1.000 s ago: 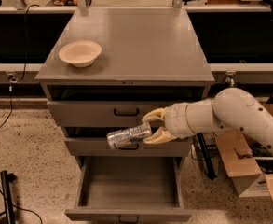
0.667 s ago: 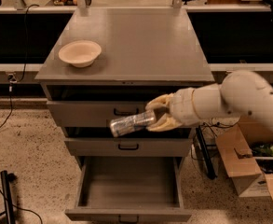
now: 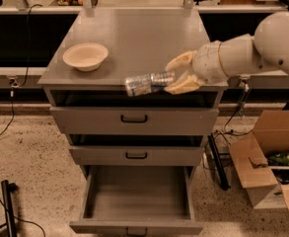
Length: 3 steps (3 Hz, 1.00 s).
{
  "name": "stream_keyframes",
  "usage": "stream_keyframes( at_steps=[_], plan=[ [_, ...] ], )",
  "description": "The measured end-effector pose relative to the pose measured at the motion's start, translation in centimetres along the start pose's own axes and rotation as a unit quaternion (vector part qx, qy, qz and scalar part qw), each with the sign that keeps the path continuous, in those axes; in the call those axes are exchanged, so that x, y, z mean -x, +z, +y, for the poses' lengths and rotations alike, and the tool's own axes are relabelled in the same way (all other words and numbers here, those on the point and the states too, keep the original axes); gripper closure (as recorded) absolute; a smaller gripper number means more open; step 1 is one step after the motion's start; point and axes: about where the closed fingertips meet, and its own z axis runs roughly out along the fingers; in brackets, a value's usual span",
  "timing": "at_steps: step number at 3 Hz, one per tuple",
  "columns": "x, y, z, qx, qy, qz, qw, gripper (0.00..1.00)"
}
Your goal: Pick redbull can from bottom drawer and place on counter
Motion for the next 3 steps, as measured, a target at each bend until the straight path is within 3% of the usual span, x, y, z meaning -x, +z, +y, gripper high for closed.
stream_keyframes(
  at_steps=[1,2,3],
  plan=[
    [-0.2,-1.1,-6.0,-0.038,0.050,-0.021,0.9978,1.00],
    [-1.5,-1.6,-9.7,-0.084,0.103,-0.030,0.9907,1.00],
    [-3.4,-0.1,-12.2,-0.110,0.145,-0.025,0.9830,1.00]
  ],
)
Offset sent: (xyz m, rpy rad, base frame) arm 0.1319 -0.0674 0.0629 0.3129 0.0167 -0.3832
